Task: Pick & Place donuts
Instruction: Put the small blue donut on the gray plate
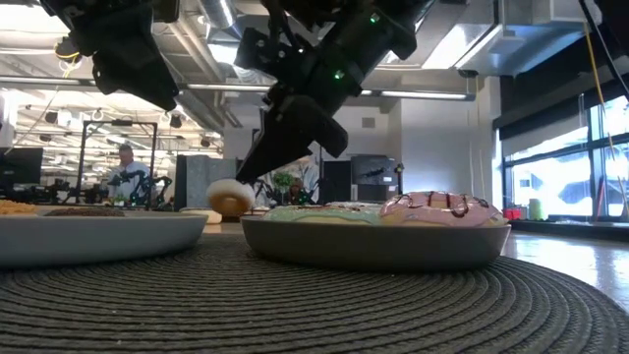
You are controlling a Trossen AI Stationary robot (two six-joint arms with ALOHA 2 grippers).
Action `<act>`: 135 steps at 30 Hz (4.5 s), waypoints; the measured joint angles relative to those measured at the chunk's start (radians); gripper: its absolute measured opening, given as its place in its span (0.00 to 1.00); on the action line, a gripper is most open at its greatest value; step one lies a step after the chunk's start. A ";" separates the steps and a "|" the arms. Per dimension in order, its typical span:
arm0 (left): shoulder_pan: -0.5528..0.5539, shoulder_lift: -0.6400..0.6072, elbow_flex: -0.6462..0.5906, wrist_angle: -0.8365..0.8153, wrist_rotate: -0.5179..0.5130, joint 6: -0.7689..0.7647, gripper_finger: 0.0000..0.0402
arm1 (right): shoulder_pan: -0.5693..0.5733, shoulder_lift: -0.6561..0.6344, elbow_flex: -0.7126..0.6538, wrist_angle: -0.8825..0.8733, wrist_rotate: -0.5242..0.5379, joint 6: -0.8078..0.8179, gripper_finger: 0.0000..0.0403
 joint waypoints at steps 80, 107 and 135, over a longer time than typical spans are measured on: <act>0.302 0.500 -0.001 0.503 0.328 0.339 0.32 | -0.038 -0.793 -0.797 0.227 -0.012 0.351 0.25; 0.302 0.500 -0.001 0.450 0.326 0.366 0.08 | -0.038 -0.793 -0.797 0.227 0.038 0.329 0.25; 0.113 0.123 0.001 0.109 0.398 0.150 0.01 | -0.039 -0.792 -0.796 0.224 0.090 0.309 0.25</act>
